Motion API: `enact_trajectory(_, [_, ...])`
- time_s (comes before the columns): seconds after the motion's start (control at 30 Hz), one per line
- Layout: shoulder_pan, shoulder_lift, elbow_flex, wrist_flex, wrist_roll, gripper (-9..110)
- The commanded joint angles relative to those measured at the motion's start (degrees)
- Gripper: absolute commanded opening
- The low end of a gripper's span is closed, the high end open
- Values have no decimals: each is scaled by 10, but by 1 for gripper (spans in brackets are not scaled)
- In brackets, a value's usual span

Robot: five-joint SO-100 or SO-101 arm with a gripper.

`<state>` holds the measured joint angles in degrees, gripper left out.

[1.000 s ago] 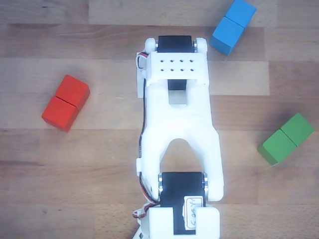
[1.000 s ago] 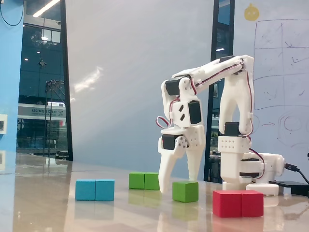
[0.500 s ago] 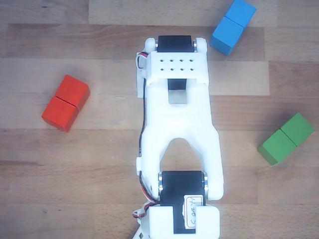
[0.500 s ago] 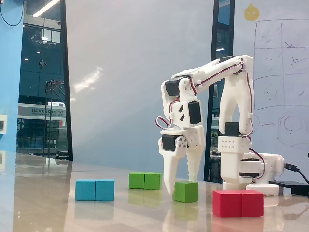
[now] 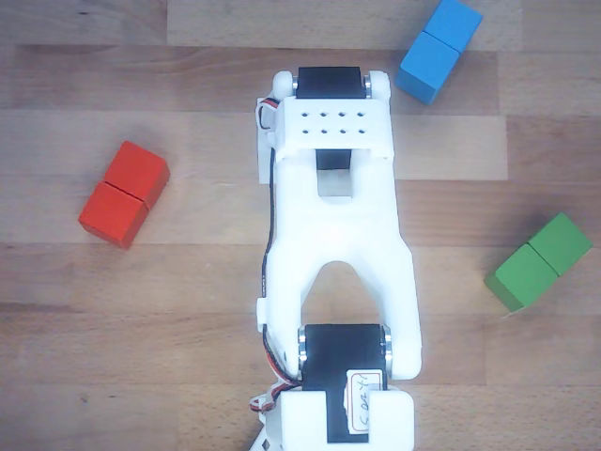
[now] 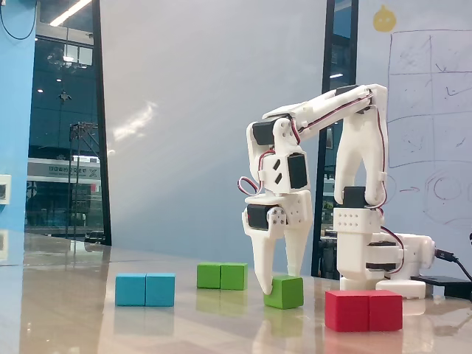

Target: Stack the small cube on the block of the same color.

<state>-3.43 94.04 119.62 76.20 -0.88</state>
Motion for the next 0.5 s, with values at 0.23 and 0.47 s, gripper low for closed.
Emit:
enact_trajectory(0.23, [62,71,-147,91,-6,8])
enact_trajectory(0.47, [136,69,-337,190,-5,8])
